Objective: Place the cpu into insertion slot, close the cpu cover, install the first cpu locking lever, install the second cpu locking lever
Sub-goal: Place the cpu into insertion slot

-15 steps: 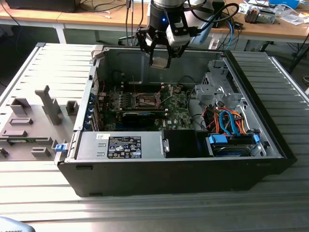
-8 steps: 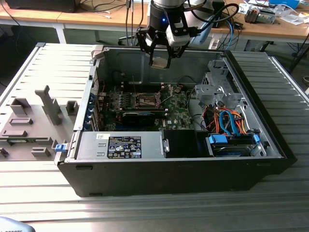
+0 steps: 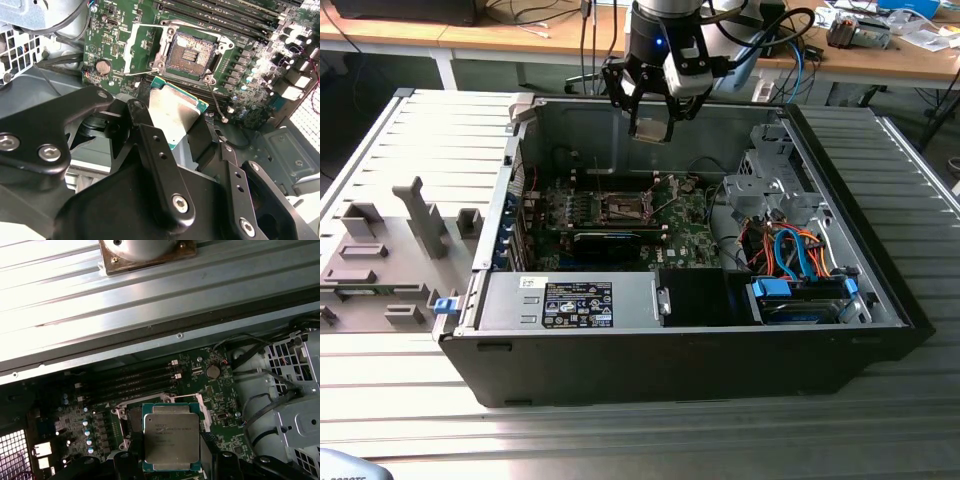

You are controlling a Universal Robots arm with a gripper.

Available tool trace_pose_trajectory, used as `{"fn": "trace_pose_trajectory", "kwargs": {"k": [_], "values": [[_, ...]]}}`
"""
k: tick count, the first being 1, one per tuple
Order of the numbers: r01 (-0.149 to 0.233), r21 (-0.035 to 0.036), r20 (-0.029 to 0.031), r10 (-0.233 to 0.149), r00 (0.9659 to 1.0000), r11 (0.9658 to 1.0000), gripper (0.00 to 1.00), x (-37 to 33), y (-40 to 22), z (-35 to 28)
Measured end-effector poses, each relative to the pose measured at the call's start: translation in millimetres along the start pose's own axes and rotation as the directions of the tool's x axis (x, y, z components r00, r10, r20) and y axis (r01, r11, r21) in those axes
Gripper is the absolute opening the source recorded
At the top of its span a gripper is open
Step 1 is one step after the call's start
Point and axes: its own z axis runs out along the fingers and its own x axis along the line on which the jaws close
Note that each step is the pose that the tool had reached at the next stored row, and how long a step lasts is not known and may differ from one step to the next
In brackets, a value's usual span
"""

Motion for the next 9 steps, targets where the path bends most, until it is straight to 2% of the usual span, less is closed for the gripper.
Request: {"fn": "trace_pose_trajectory", "kwargs": {"k": [9], "values": [[-0.005, -0.0001, 0.0004, 0.005, 1.0000, 1.0000, 0.54, 0.0, -0.1, 0.9]]}}
